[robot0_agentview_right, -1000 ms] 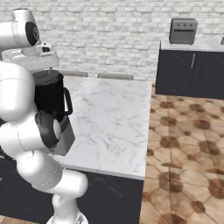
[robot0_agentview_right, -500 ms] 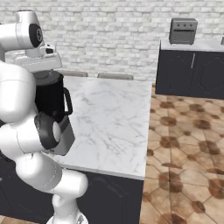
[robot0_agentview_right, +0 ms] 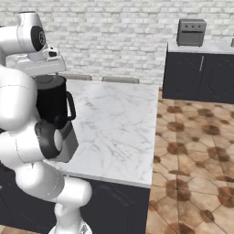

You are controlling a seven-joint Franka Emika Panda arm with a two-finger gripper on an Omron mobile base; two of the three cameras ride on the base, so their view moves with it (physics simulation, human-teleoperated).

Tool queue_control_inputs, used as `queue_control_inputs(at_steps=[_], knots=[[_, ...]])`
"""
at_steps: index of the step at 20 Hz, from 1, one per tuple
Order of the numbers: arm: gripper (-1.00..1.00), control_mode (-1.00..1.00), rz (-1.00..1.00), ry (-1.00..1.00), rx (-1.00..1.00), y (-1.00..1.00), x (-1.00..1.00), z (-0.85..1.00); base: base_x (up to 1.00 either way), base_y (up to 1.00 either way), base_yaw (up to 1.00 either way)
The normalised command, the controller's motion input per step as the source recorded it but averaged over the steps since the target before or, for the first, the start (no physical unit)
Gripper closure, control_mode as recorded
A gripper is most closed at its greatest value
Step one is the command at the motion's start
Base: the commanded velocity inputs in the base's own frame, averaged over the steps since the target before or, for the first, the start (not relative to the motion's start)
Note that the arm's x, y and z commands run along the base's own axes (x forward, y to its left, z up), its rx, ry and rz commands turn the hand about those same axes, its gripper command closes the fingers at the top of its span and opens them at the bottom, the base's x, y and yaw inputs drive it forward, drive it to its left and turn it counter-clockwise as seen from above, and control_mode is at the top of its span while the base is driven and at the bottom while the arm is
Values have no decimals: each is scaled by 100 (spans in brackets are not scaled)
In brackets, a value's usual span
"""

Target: Close the lid blender by securely placing the lid on top.

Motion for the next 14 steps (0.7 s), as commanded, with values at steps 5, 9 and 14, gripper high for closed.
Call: queue_control_inputs(at_steps=[5,9,14], knots=[[-100,-100,3,-11,0,-20,0,-4,0,0,0],[-100,-100,3,-18,0,-17,-15,0,0,0,0],[-100,-100,3,-20,1,-22,-45,18,0,0,0]])
